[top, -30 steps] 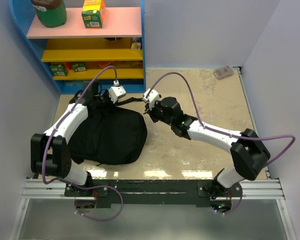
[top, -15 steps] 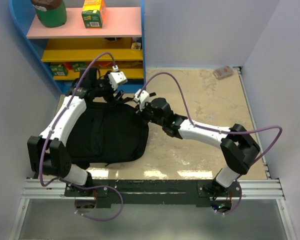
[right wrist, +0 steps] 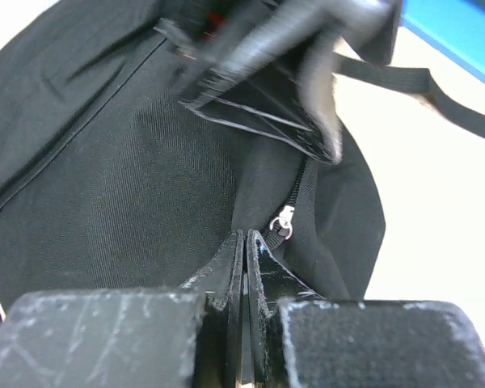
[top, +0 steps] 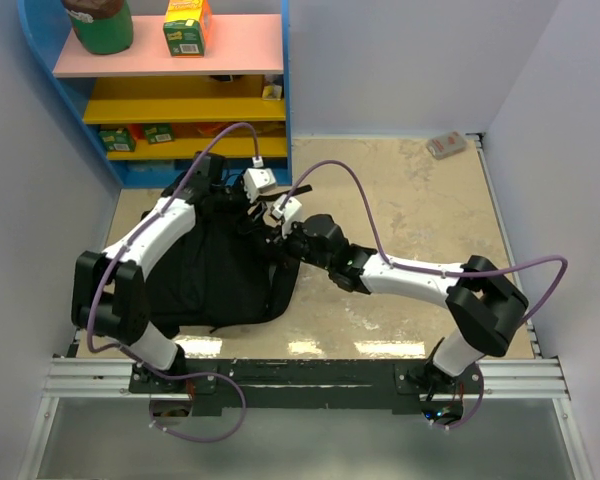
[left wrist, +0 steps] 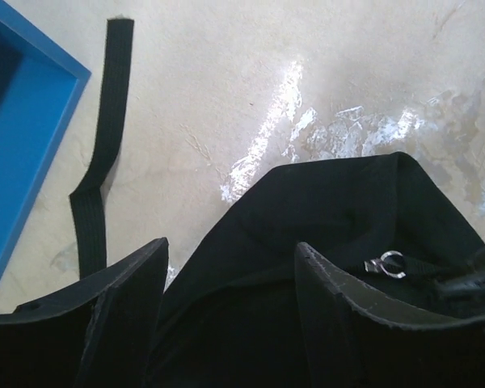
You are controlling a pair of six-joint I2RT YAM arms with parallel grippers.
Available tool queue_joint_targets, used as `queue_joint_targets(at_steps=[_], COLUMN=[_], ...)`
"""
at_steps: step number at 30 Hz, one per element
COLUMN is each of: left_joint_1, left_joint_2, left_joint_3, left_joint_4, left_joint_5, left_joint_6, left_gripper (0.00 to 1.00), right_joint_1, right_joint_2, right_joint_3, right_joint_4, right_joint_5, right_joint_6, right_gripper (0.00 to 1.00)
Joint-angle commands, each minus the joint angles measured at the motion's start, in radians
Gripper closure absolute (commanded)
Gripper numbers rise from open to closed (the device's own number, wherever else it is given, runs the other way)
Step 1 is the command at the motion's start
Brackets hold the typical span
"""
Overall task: Pack the student bag
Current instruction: Adjust the student bag at the center of the board.
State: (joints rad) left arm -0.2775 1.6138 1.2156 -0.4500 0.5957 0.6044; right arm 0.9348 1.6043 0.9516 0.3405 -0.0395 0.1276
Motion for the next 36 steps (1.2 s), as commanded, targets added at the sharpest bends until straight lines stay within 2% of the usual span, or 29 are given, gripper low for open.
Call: queue_joint_targets(at_steps=[1, 4, 10, 14, 19, 26, 36], left_joint_1=[0.003, -0.035, -0.052, -0.052, -0.051, -0.045, -0.063], left_joint_2=[-0.149, -0.106, 0.093, 0.164, 0.199, 0.135, 0.126], left_joint_3=[-0.037, -0.007, 0.189, 0.303, 0.392, 0.389, 0.318], left_joint_4=[0.072, 0.057, -0.116, -0.303, -0.482, -0.513, -0.428], left_joint_5=[0.022, 0.009, 0.018, 0.012, 0.024, 0.044, 0.041], left_joint_6=[-0.014, 0.050, 0.179, 0.355, 0.478, 0.528, 0.523], left_gripper=[0.31, 0.26, 0.20, 0.18, 0.18, 0.17, 0.18], right_joint_1=[-0.004, -0.024, -0.028, -0.028, -0.028, -0.034, -0.037], right_joint_2=[-0.066, -0.061, -0.061, -0.061, -0.063, -0.060, -0.057], right_joint_3=[-0.016, 0.006, 0.032, 0.035, 0.033, 0.036, 0.045], right_joint_4=[0.048, 0.037, 0.015, 0.008, 0.003, -0.005, -0.003], right_joint_5=[0.023, 0.010, -0.007, -0.019, -0.022, -0.030, -0.043], right_joint_6=[0.011, 0.000, -0.008, -0.014, -0.029, -0.037, -0.028], right_gripper=[1.00, 1.00, 1.00, 1.00, 1.00, 1.00, 1.00])
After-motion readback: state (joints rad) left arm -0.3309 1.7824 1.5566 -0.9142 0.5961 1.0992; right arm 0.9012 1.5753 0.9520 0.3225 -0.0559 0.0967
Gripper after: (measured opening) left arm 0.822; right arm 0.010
